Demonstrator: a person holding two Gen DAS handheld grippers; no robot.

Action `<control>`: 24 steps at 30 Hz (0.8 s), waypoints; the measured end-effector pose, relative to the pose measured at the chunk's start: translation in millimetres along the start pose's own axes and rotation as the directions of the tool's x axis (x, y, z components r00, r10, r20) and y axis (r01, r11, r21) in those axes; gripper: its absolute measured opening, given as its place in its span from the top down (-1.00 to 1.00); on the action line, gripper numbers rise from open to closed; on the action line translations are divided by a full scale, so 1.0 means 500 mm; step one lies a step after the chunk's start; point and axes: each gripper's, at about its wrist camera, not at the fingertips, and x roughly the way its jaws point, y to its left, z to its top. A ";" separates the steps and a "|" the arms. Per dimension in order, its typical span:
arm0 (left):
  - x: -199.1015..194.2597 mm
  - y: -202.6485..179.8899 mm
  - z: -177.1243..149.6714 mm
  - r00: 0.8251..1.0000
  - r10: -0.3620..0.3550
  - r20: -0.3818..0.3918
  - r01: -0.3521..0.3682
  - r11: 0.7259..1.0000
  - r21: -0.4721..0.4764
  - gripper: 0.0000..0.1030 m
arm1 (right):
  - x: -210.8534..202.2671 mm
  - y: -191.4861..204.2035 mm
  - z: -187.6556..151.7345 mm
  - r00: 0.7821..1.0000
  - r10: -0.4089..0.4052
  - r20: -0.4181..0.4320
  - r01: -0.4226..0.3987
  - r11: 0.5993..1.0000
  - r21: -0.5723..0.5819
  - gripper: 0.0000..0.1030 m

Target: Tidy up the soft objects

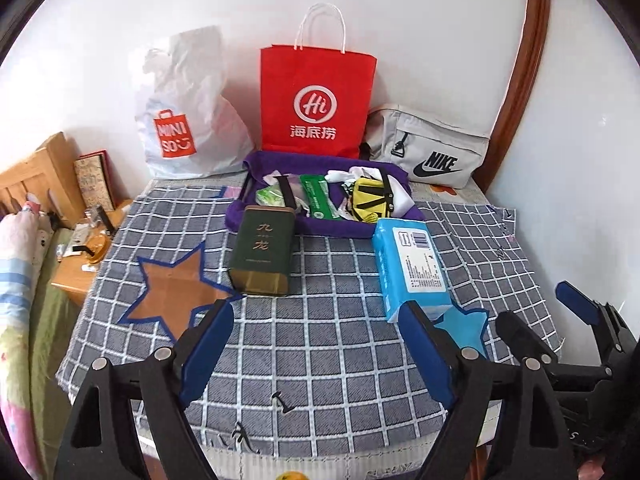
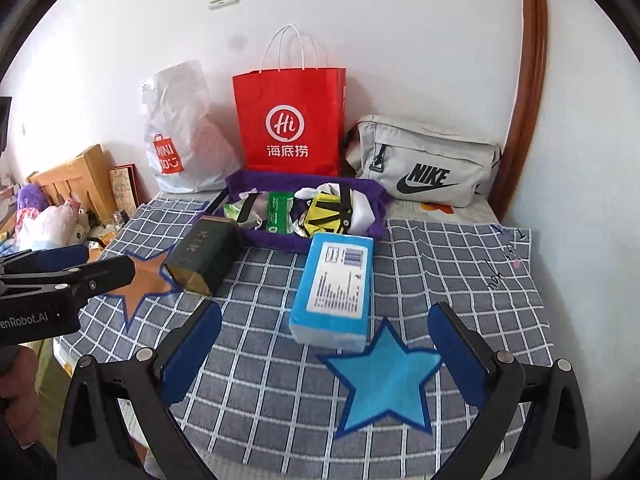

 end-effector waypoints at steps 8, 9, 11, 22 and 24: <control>-0.066 0.002 -0.074 1.000 0.002 0.027 -0.002 1.000 -0.025 -0.65 | -0.083 -0.002 -0.064 1.000 0.006 0.019 -0.007 0.999 0.031 -0.97; -0.074 0.004 -0.082 1.000 0.005 0.029 -0.004 1.000 -0.027 -0.65 | -0.089 -0.002 -0.068 1.000 0.007 0.021 -0.008 0.999 0.032 -0.97; -0.084 0.005 -0.090 0.999 0.013 0.036 -0.012 1.000 -0.027 -0.65 | -0.104 -0.002 -0.077 1.000 0.007 0.027 -0.008 0.999 0.037 -0.97; -0.111 0.007 -0.107 0.998 0.013 0.058 -0.011 0.999 -0.032 -0.65 | -0.152 0.001 -0.093 0.998 0.008 0.063 -0.011 0.999 0.037 -0.97; -0.111 0.006 -0.108 0.998 0.013 0.058 -0.011 0.999 -0.033 -0.65 | -0.155 0.002 -0.095 0.998 0.007 0.063 -0.009 0.999 0.036 -0.97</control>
